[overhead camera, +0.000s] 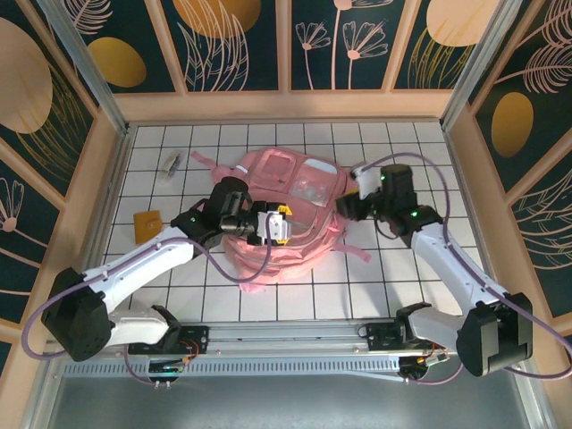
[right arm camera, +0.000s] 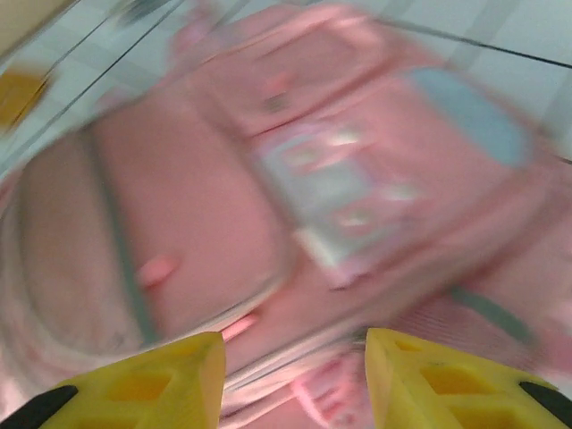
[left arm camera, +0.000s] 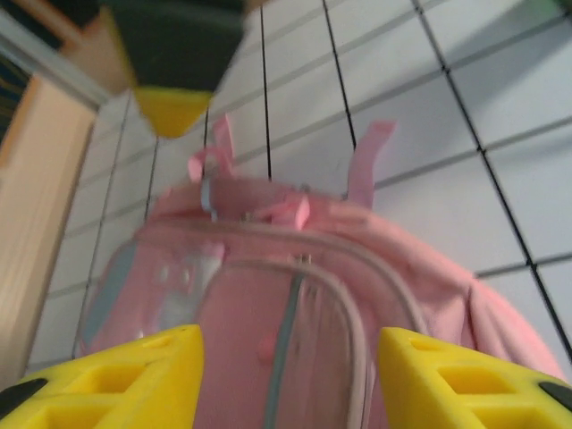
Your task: Pack books, pencil case, and school supplies into a backpack
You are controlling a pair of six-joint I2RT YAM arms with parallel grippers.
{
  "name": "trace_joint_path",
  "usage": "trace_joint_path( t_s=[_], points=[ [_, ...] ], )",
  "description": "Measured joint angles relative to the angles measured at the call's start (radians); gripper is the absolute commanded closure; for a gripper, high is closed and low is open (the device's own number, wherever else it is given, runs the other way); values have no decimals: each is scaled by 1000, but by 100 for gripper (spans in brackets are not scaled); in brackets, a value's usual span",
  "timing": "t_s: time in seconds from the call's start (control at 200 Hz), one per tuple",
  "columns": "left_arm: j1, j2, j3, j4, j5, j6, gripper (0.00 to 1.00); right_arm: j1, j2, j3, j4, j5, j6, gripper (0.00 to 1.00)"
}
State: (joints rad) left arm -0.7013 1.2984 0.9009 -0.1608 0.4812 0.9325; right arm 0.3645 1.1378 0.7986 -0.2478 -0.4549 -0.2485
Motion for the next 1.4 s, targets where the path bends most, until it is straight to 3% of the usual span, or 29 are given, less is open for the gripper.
trace_joint_path(
  t_s=[0.095,0.205,0.42,0.505,0.58,0.831,1.136,1.401],
  points=[
    [20,51,0,-80,-62,66,49,55,14,-54,6,-108,-222,52],
    [34,124,16,-151,-131,104,49,55,62,-69,8,-140,-434,57],
    [48,208,81,-166,-226,150,49,9,183,-51,13,-168,-631,62],
    [44,221,82,-169,-247,165,69,-2,183,-51,23,-180,-646,62],
    [41,227,81,-178,-256,168,100,-10,180,-51,43,-193,-652,62],
    [52,170,14,-67,-258,182,100,-17,159,-68,57,-201,-712,53],
    [84,107,-17,-15,-144,185,100,-44,233,-17,56,-261,-764,57],
    [91,94,-51,43,-85,146,100,-58,308,-14,131,-325,-710,58]
  ],
)
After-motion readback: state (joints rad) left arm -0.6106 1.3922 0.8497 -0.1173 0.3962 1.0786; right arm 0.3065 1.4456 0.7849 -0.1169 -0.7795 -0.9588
